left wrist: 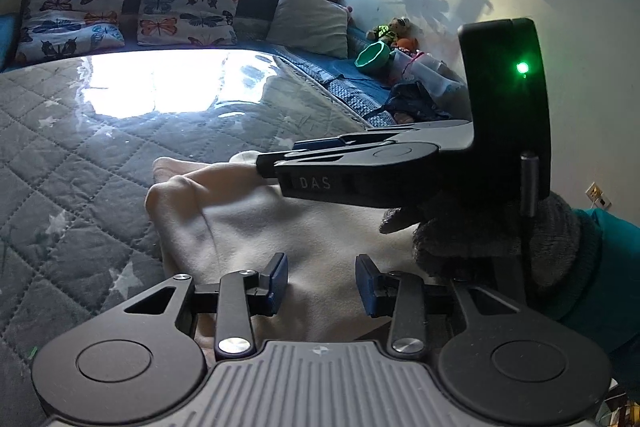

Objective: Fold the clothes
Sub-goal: 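Lower the sweatshirt onto the table with both grippers and open them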

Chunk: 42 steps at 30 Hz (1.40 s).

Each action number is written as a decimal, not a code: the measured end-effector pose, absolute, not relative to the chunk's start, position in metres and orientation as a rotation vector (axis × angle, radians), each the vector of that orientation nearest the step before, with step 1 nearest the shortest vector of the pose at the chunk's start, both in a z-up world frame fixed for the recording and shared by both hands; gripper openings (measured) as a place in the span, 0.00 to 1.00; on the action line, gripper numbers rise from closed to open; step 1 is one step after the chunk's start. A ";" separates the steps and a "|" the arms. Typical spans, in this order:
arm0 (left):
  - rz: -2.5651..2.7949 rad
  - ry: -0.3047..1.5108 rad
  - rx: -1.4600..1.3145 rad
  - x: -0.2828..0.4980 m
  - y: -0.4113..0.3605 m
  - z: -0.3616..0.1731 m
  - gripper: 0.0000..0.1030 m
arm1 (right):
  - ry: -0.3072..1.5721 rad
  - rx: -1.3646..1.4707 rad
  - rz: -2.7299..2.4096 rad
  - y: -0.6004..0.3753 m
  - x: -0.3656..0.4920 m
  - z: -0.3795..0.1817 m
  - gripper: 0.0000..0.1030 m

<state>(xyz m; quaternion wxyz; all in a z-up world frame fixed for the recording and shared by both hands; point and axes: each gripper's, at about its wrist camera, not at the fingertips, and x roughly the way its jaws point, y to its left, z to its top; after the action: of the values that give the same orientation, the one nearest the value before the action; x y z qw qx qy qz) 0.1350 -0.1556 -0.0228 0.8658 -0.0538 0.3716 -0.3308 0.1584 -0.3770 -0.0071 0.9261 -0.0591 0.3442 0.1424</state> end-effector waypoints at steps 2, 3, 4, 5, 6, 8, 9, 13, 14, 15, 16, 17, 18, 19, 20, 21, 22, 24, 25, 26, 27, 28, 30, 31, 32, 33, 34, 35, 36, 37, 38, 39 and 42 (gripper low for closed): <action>-0.690 0.780 -0.115 0.134 -0.154 -0.024 0.39 | 0.707 -0.132 0.304 -0.371 0.160 -0.008 0.35; -0.690 0.783 -0.117 0.135 -0.153 -0.024 0.39 | 0.710 -0.137 0.305 -0.368 0.161 -0.010 0.35; -0.690 0.784 -0.117 0.135 -0.153 -0.024 0.39 | 0.711 -0.140 0.305 -0.365 0.163 -0.011 0.36; -0.689 0.784 -0.117 0.134 -0.152 -0.025 0.39 | 0.713 -0.143 0.306 -0.363 0.165 -0.013 0.37; -0.690 0.783 -0.117 0.134 -0.152 -0.024 0.40 | 0.713 -0.143 0.307 -0.361 0.167 -0.013 0.38; -0.690 0.780 -0.119 0.133 -0.150 -0.024 0.40 | 0.706 -0.136 0.313 -0.359 0.167 -0.010 0.38; -0.690 0.778 -0.121 0.132 -0.149 -0.024 0.41 | 0.702 -0.132 0.315 -0.359 0.167 -0.009 0.38; -0.683 0.777 -0.127 0.132 -0.145 -0.025 0.42 | 0.699 -0.125 0.322 -0.357 0.165 -0.008 0.38; -0.680 0.778 -0.130 0.132 -0.145 -0.026 0.42 | 0.699 -0.123 0.323 -0.357 0.164 -0.008 0.39; -0.677 0.779 -0.134 0.131 -0.144 -0.026 0.42 | 0.700 -0.121 0.324 -0.356 0.164 -0.008 0.40; -0.674 0.779 -0.136 0.131 -0.143 -0.025 0.42 | 0.700 -0.119 0.325 -0.356 0.164 -0.008 0.40; -0.673 0.779 -0.136 0.130 -0.142 -0.025 0.42 | 0.700 -0.118 0.327 -0.356 0.163 -0.009 0.40; -0.672 0.778 -0.135 0.130 -0.142 -0.024 0.42 | 0.701 -0.116 0.328 -0.355 0.163 -0.009 0.40; -0.672 0.777 -0.135 0.129 -0.141 -0.023 0.43 | 0.699 -0.112 0.329 -0.355 0.162 -0.008 0.40; -0.671 0.777 -0.136 0.129 -0.140 -0.023 0.43 | 0.695 -0.108 0.328 -0.357 0.160 -0.006 0.40; -0.669 0.778 -0.138 0.129 -0.140 -0.023 0.43 | 0.694 -0.107 0.329 -0.358 0.159 -0.004 0.40; -0.667 0.779 -0.141 0.129 -0.139 -0.023 0.43 | 0.697 -0.105 0.332 -0.359 0.157 -0.003 0.40; -0.663 0.781 -0.145 0.128 -0.138 -0.022 0.44 | 0.699 -0.112 0.332 -0.359 0.154 -0.003 0.40; -0.663 0.779 -0.145 0.128 -0.138 -0.022 0.45 | 0.700 -0.116 0.331 -0.358 0.152 -0.004 0.40; -0.662 0.778 -0.145 0.127 -0.137 -0.021 0.45 | 0.701 -0.117 0.328 -0.359 0.150 -0.004 0.40; -0.662 0.777 -0.144 0.127 -0.136 -0.020 0.46 | 0.701 -0.114 0.320 -0.359 0.148 -0.004 0.40; -0.662 0.777 -0.141 0.126 -0.136 -0.020 0.46 | 0.703 -0.111 0.314 -0.359 0.146 -0.004 0.40; -0.661 0.776 -0.137 0.124 -0.134 -0.020 0.46 | 0.719 -0.110 0.318 -0.359 0.145 -0.006 0.40; -0.659 0.776 -0.138 0.123 -0.133 -0.020 0.46 | 0.726 -0.112 0.321 -0.359 0.144 -0.008 0.40; -0.658 0.776 -0.141 0.122 -0.133 -0.020 0.46 | 0.728 -0.116 0.322 -0.358 0.143 -0.009 0.40; -0.656 0.775 -0.143 0.120 -0.132 -0.020 0.47 | 0.730 -0.118 0.325 -0.356 0.142 -0.010 0.40; -0.653 0.774 -0.141 0.119 -0.130 -0.019 0.48 | 0.729 -0.114 0.333 -0.356 0.141 -0.010 0.40; -0.650 0.774 -0.139 0.119 -0.129 -0.019 0.48 | 0.725 -0.107 0.343 -0.355 0.139 -0.009 0.40; -0.648 0.774 -0.138 0.118 -0.127 -0.018 0.49 | 0.720 -0.099 0.350 -0.356 0.137 -0.007 0.40; -0.646 0.773 -0.137 0.117 -0.125 -0.018 0.49 | 0.712 -0.093 0.350 -0.357 0.135 -0.005 0.40; -0.644 0.772 -0.138 0.115 -0.122 -0.017 0.50 | 0.703 -0.093 0.345 -0.358 0.134 -0.003 0.40; -0.639 0.770 -0.139 0.114 -0.118 -0.017 0.51 | 0.693 -0.102 0.327 -0.358 0.132 -0.001 0.40; -0.617 0.773 -0.149 0.112 -0.109 -0.018 0.51 | 0.690 -0.113 0.271 -0.367 0.128 -0.001 0.40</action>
<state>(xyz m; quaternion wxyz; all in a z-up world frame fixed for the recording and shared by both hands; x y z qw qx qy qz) 0.1124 -0.1090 -0.0175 0.8776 -0.0712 0.3707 -0.2956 0.1280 -0.3666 -0.0007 0.9304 -0.0554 0.3372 0.1325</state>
